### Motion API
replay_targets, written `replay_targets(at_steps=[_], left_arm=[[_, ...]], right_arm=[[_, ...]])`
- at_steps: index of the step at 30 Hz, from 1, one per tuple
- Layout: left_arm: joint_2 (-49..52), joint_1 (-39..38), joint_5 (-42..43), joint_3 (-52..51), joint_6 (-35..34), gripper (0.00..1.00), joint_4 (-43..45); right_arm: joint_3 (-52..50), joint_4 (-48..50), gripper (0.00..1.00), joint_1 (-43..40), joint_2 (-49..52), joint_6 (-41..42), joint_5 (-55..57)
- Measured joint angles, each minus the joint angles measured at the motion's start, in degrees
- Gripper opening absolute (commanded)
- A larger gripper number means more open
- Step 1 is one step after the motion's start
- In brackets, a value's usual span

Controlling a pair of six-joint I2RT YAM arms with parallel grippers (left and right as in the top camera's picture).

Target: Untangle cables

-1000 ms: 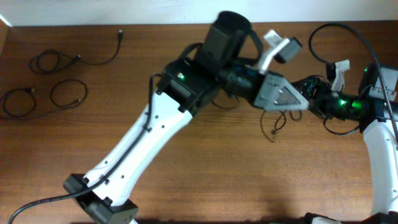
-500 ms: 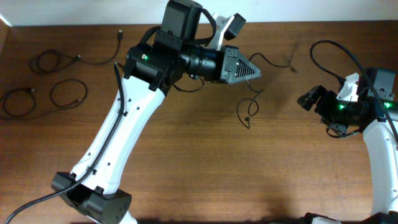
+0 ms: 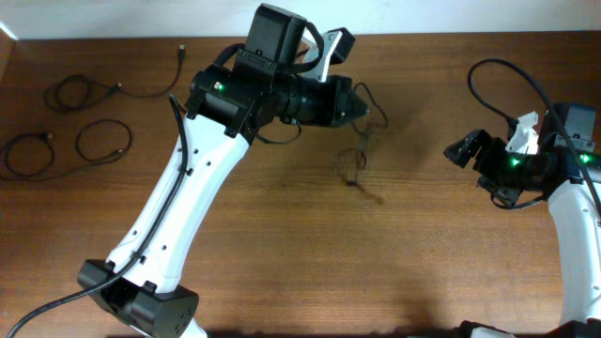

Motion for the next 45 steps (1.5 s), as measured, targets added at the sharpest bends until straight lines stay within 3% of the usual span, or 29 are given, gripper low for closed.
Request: replay_targets(at_steps=[11,18,26,32,40,45], left_arm=[[-0.22,0.0,-10.32,0.0,0.26,0.0,-3.98],[-6.8,2.19,-28.33,0.0,-1.55,0.0,-11.89],[-10.16,22.34,-34.84,0.0,-1.99,0.0,-22.91],[-10.12,38.58,-42.6,0.0,-2.01,0.0,-25.22],[-10.12,46.99,-44.09,0.0,-1.92,0.0,-25.22],[-10.12,47.04,-34.56,0.0,4.92,0.0,-23.52]], right_arm=[[0.0,-0.68,0.98,0.0,0.02,0.0,-0.02],[0.0,-0.68,0.98,0.0,0.02,0.02,-0.02],[0.0,-0.81,0.98,0.0,0.02,0.0,-0.02],[0.0,-0.81,0.98,0.0,0.07,0.0,-0.04],[0.0,-0.9,0.98,0.0,0.07,0.02,-0.22],[0.0,-0.92,0.98,0.0,0.07,0.02,-0.24]])
